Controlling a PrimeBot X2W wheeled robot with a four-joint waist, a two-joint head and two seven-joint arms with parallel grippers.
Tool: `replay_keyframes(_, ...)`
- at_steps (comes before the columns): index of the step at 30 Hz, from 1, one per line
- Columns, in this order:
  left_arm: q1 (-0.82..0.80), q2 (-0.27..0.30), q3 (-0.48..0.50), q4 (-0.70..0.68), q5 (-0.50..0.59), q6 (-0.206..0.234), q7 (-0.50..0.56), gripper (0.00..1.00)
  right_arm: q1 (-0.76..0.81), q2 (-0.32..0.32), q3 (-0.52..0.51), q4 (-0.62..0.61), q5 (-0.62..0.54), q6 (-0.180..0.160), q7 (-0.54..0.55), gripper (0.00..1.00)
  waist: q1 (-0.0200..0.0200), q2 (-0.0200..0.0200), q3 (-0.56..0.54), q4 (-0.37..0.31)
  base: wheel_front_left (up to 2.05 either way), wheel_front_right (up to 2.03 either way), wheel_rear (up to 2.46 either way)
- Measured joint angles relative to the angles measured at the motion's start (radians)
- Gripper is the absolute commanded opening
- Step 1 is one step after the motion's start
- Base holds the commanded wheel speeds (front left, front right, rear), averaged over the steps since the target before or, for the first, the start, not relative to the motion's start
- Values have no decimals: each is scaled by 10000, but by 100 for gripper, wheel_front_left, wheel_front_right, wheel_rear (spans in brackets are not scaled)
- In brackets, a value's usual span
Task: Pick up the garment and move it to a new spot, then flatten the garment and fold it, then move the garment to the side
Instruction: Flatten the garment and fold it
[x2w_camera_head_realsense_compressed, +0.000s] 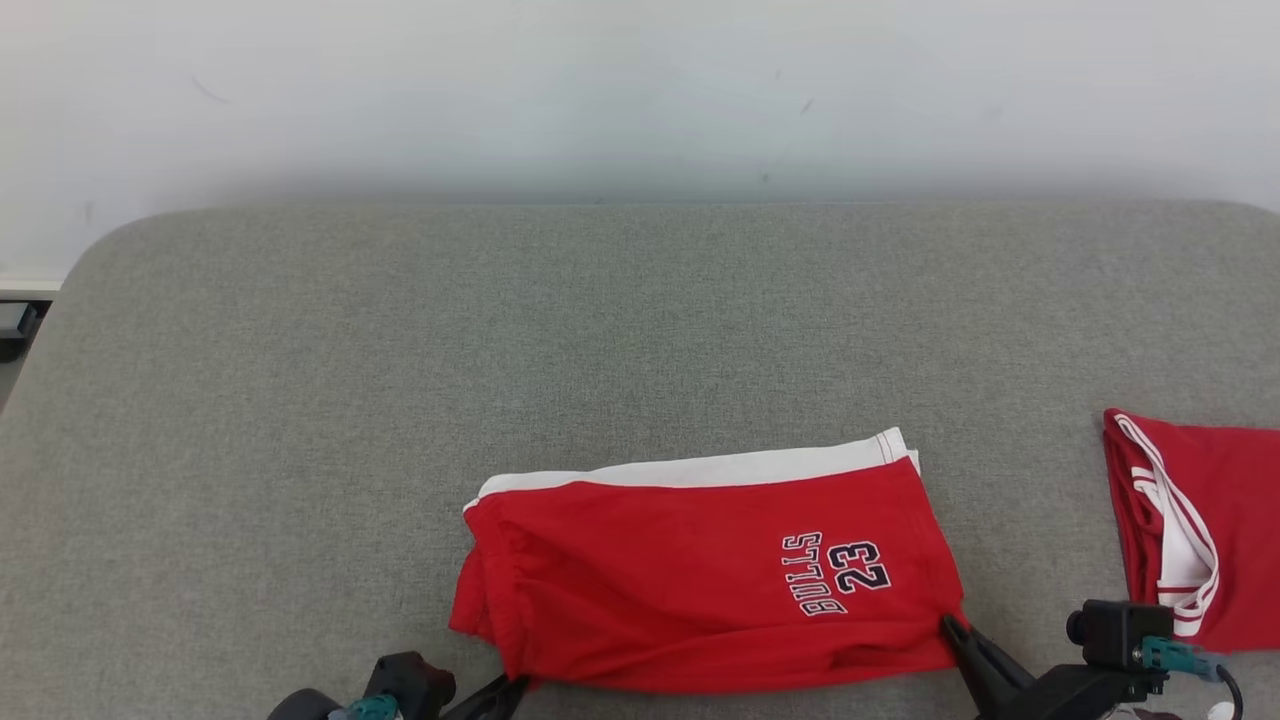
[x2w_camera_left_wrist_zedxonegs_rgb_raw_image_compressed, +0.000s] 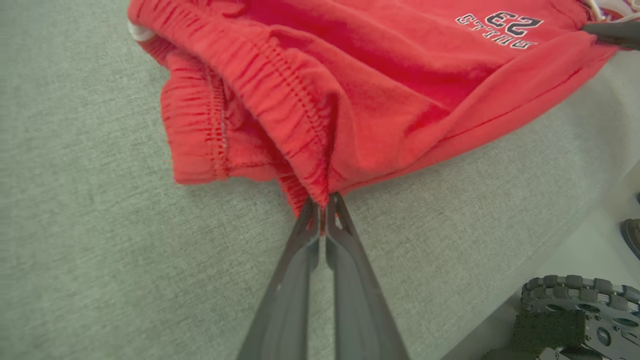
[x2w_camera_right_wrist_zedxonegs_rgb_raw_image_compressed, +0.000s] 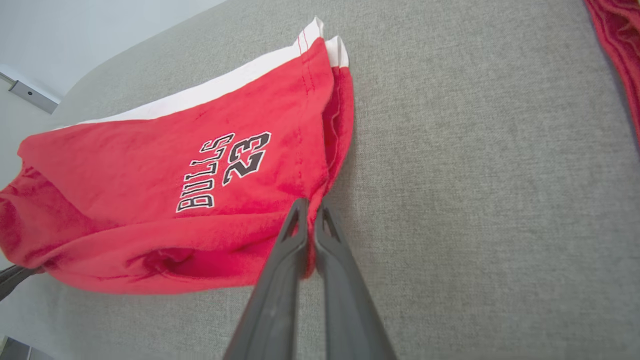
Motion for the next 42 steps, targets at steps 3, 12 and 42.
replay_keyframes(3, 86, 96, 42, -186, 0, 6, 148, 45, 195, -6, -8, -236, 59, -142, 224, 0, 0, 0, 22, 24, 0, 0, 0)
replay_keyframes(12, 132, 516, 211, -594, 0, 303, 617, 100, 290, -138, -90, -767, 71, -510, 786, 0, 0, 1, 44, 50, 0, 0, 0)
replay_keyframes(42, 1012, 825, 2897, -2477, -617, 2426, -282, 100, 554, -474, -775, -2589, -623, -1124, -42, 100, 0, 1, -510, -34, 0, 0, 0)
